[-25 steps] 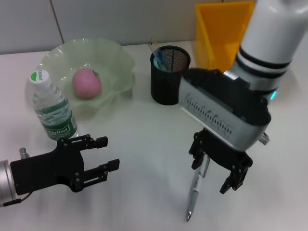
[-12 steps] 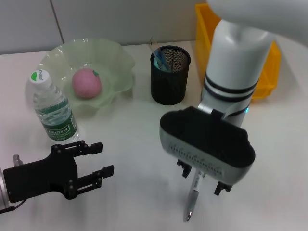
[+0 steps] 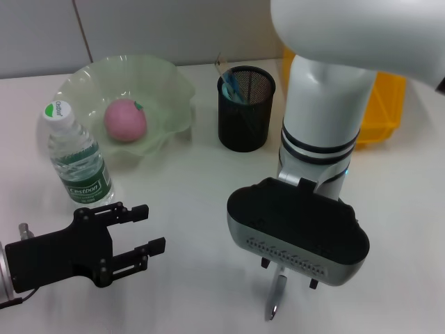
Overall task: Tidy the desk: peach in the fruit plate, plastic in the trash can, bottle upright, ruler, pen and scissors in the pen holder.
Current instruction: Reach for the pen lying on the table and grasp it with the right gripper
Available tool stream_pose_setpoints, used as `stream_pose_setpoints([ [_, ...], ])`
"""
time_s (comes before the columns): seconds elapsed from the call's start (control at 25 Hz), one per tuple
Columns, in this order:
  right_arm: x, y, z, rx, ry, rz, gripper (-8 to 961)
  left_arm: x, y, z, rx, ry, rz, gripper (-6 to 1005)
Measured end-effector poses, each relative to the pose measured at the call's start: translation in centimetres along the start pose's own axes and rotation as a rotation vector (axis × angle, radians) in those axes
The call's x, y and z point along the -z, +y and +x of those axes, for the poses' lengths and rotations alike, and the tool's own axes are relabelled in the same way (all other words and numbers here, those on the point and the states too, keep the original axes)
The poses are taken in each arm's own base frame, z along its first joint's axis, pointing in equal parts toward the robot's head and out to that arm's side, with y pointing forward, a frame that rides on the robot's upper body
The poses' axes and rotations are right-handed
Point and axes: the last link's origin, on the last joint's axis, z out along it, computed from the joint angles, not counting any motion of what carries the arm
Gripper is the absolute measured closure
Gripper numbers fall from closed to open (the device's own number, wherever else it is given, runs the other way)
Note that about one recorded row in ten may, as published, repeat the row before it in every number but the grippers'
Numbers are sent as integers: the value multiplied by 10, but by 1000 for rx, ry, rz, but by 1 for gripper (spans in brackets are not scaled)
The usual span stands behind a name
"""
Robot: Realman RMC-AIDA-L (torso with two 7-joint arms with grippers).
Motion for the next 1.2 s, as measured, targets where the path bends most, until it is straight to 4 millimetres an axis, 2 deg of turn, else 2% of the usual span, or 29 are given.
stream_pose_setpoints([
  [0.56, -21, -2, 7, 29, 36, 6, 239, -3, -2, 2, -2, -3, -3, 385],
  [1.2, -29, -3, 8, 36, 36, 8, 284, -4, 0, 2, 6, 3, -10, 388],
])
